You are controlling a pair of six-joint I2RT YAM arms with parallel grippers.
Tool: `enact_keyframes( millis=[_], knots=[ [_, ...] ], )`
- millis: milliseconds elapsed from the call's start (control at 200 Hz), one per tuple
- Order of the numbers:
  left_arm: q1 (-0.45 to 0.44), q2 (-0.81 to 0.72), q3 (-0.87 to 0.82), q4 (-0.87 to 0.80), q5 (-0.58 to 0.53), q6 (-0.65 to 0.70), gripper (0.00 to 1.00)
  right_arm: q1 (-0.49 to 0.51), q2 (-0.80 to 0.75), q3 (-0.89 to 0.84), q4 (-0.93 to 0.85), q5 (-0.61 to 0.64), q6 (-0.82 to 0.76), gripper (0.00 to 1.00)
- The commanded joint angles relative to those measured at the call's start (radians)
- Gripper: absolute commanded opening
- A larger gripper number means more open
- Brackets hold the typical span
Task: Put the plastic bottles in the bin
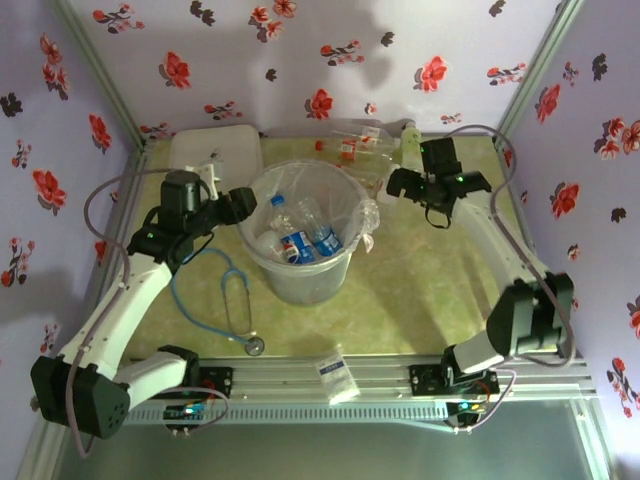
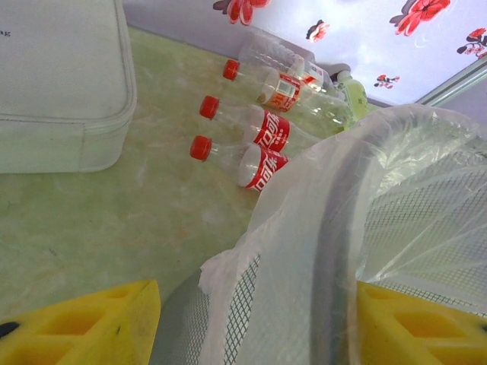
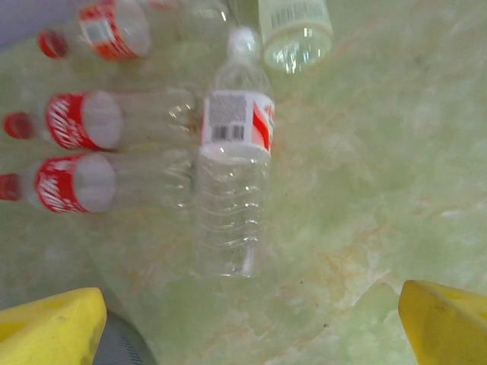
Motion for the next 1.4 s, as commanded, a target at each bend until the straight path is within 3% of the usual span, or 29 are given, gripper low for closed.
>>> enact_keyframes(
  millis=[0, 275, 485, 710, 905, 1055, 1265, 1395],
  knots=[
    [-0.005, -0.035, -0.034, -0.036, -0.006, 0.002, 0.63, -0.029, 0.12, 0.028, 0.036, -0.094, 0.031, 0.99],
    [-0.004, -0.078, -0.062, -0.051, -0.024, -0.002, 0.65, -0.045, 0.344, 0.108, 0.163, -0.243, 0.107, 0.95],
    [-0.006, -0.09, -0.064, -0.05, -0.018, -0.01, 0.66, -0.069, 0.472, 0.17, 0.163, -0.242, 0.114, 0.93],
    [-0.006, -0.079, -0.049, -0.046, -0.015, -0.005, 0.66, -0.101, 0.568, 0.172, 0.216, -0.317, 0.136, 0.83],
    [-0.006, -0.069, -0.035, -0.051, -0.015, 0.005, 0.66, -0.107, 0.603, 0.162, 0.234, -0.326, 0.151, 0.8],
    [-0.005, -0.041, -0.011, -0.06, -0.015, 0.018, 0.66, -0.114, 0.603, 0.16, 0.231, -0.316, 0.142, 0.73],
    [-0.005, -0.024, -0.014, -0.054, -0.014, 0.021, 0.67, -0.114, 0.547, 0.131, 0.191, -0.271, 0.095, 0.61],
    [-0.006, -0.017, -0.011, -0.053, -0.014, 0.028, 0.67, -0.114, 0.506, 0.12, 0.175, -0.275, 0.086, 0.59]
  ],
)
